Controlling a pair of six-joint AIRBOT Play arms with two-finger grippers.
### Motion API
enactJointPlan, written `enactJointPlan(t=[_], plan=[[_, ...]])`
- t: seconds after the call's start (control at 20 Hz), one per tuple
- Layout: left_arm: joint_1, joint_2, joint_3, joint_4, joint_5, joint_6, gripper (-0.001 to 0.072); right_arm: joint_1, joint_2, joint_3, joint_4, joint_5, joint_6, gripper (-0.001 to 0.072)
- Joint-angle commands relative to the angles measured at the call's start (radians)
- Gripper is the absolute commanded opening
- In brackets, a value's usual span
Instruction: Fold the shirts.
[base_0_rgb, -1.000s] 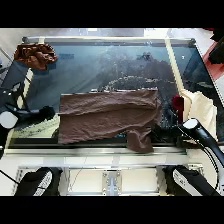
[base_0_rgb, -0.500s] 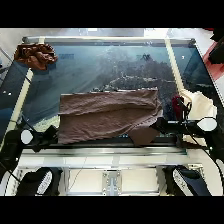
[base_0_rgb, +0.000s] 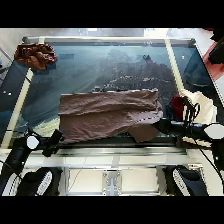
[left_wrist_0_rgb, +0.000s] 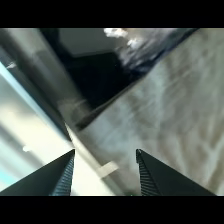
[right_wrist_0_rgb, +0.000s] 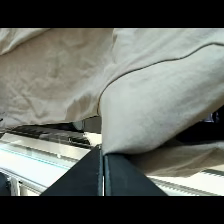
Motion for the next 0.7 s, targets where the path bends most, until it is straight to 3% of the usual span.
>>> enactJointPlan(t=[0.0,0.1,0.15,0.2,0.35,0.55,0.65], plan=[[0.001,-0.048,-0.010,-0.039,0.103,0.002,0.0465,-0.001,0.013,0.001,0.003,-0.001,-0.001,0.0035],[0.000,-0.108,-0.011,-0.106,0.145,0.063,0.0458,-0.001,0.013,0.001,0.010,-0.002,0.000,0.0035],[0.000,-0.130,-0.011,-0.147,0.172,0.089,0.0295,-0.001,0.013,0.001,0.018,-0.002,0.000,0.0035],[0.000,-0.136,-0.011,-0.174,0.193,0.090,0.0039,-0.001,0.013,0.001,0.027,-0.002,0.000,0.0036],[0.000,-0.135,0.018,-0.180,0.204,0.105,0.0009,-0.001,0.013,0.001,0.054,-0.002,0.000,0.0035],[0.000,-0.108,0.202,-0.147,0.047,0.349,0.0008,-0.003,0.026,0.035,0.037,0.044,0.034,0.0035],[0.000,-0.050,0.312,-0.042,-0.056,0.365,0.0008,-0.003,0.037,0.096,-0.012,0.074,0.074,0.0034]])
